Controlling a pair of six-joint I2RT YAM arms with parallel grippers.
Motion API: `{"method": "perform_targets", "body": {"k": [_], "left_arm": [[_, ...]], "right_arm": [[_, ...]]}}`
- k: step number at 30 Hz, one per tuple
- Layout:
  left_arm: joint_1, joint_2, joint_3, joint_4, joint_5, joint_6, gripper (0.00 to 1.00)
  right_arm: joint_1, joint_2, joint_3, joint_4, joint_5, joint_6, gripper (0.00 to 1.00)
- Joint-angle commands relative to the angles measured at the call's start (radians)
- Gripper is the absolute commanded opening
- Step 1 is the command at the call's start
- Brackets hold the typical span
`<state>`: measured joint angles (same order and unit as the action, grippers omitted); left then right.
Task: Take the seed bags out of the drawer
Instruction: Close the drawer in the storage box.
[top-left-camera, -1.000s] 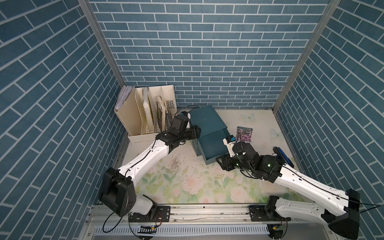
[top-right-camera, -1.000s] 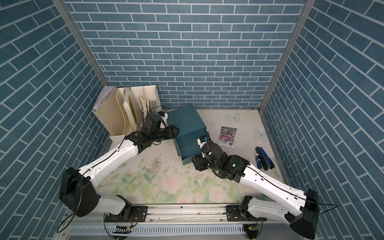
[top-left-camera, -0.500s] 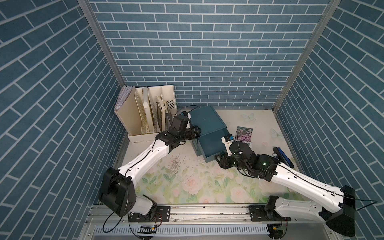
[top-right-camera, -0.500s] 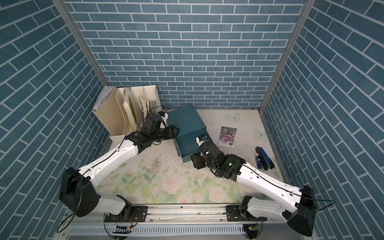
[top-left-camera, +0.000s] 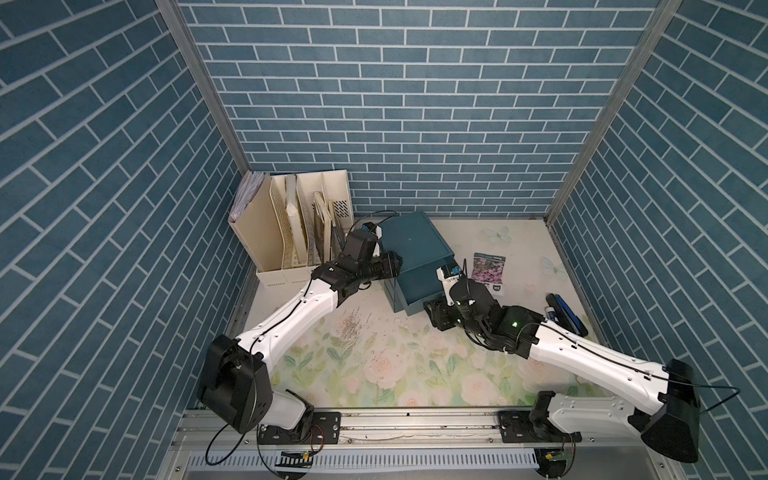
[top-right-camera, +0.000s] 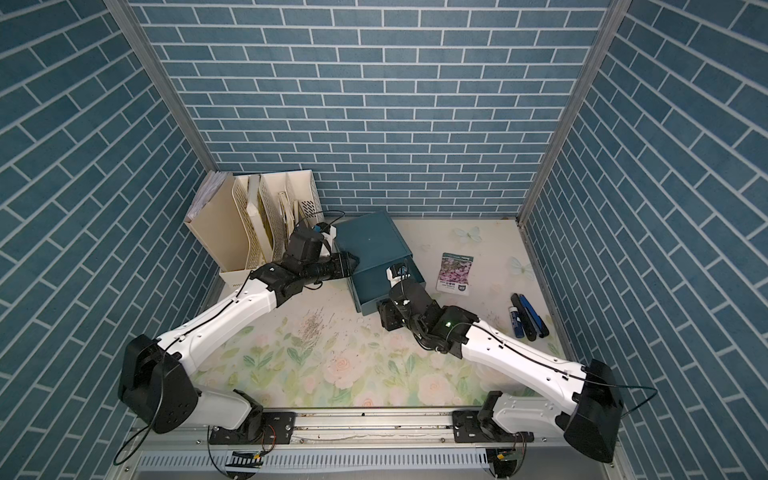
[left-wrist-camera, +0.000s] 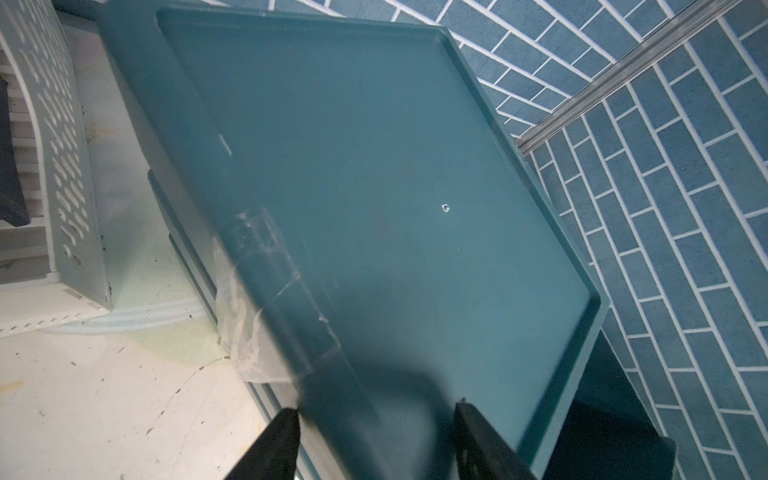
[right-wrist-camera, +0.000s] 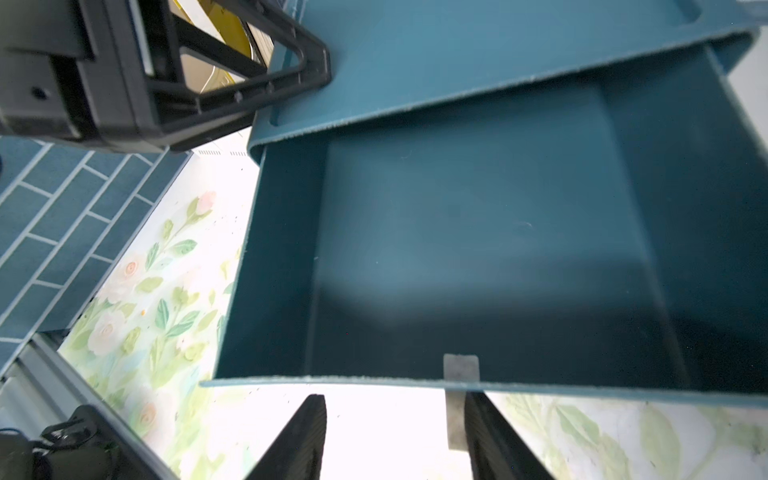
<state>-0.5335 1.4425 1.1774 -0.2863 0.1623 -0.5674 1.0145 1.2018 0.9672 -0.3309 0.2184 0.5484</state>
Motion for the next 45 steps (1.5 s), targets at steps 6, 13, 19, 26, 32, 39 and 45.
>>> {"method": "perform_targets", "body": {"k": [6,13,19,26,32,39,45], "left_arm": [[-0.008,0.058,0.003,-0.157,-0.009,0.053,0.63],[-0.007,0.070,0.005,-0.156,-0.012,0.066,0.63],[-0.007,0.086,0.020,-0.163,-0.022,0.081,0.63],[-0.007,0.096,0.032,-0.169,-0.027,0.098,0.63],[-0.005,0.104,0.045,-0.174,-0.032,0.103,0.63],[-0.002,0.123,0.074,-0.173,-0.029,0.112,0.64],[0.003,0.137,0.091,-0.173,-0.027,0.119,0.64]], "right_arm": [[-0.016,0.059,0.021,0.138,0.058,-0.089,0.57],[-0.055,0.111,0.035,0.221,0.032,-0.126,0.57],[-0.073,0.162,0.044,0.293,0.020,-0.135,0.57],[-0.077,0.211,0.051,0.355,0.012,-0.136,0.57],[-0.084,0.247,0.054,0.404,0.009,-0.134,0.57],[-0.093,0.279,0.063,0.433,0.006,-0.134,0.57],[-0.099,0.299,0.070,0.448,0.001,-0.133,0.57]]}}
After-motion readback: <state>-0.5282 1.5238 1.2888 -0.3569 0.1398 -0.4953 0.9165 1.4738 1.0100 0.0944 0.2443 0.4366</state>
